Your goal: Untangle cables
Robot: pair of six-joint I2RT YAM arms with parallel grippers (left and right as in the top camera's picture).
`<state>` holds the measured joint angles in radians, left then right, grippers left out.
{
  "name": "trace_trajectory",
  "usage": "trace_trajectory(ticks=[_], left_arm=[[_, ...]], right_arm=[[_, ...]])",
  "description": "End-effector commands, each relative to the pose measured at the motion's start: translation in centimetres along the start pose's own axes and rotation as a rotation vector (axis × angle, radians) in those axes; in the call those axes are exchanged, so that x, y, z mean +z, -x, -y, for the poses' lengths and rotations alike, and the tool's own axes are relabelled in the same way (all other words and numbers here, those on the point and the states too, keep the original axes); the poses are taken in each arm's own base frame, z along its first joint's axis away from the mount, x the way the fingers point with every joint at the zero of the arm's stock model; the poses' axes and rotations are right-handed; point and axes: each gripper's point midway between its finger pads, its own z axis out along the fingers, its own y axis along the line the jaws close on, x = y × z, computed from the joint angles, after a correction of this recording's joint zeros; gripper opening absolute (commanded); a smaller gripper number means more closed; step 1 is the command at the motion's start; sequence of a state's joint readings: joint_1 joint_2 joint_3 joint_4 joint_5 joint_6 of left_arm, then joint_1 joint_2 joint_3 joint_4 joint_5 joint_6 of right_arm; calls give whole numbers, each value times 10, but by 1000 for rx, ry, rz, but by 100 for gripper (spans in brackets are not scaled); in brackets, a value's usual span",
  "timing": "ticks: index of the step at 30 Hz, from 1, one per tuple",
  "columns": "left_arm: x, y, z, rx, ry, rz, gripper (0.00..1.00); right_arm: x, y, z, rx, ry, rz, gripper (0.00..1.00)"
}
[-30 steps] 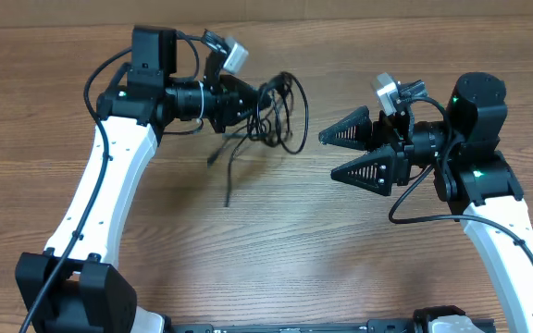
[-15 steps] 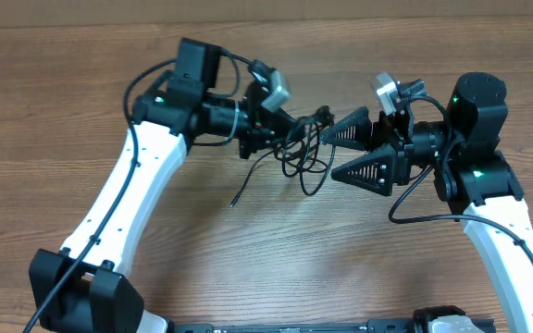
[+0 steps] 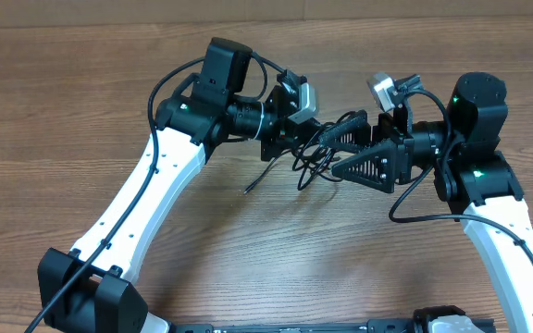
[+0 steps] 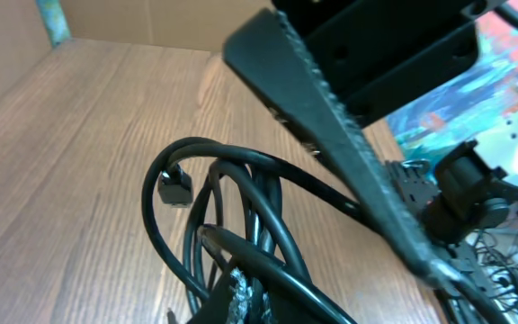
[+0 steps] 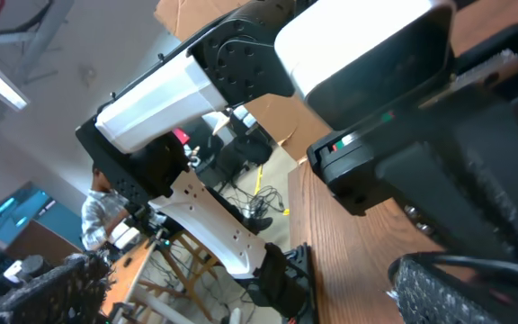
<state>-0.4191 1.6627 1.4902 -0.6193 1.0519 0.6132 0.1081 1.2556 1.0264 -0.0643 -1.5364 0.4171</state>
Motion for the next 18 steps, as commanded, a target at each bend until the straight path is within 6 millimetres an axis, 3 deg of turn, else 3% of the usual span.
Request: trace_trajectory(ticks=[1, 5, 8, 12, 18], left_arm=[[-8, -2, -18, -49, 136, -57, 4], [-30, -13, -53, -181, 354, -109, 4], [-49, -6, -62, -202, 430, -88, 4], [-67, 9, -53, -134, 450, -71, 4], [-70, 28, -20, -21, 358, -40, 4]], right_arm=[[1, 1, -9, 47, 11, -7, 100], [-1, 3, -7, 81, -2, 2, 100], [-5, 8, 1, 83, -45, 33, 100], [-19, 21, 21, 192, -154, 124, 100], [-38, 32, 38, 269, -243, 215, 100]])
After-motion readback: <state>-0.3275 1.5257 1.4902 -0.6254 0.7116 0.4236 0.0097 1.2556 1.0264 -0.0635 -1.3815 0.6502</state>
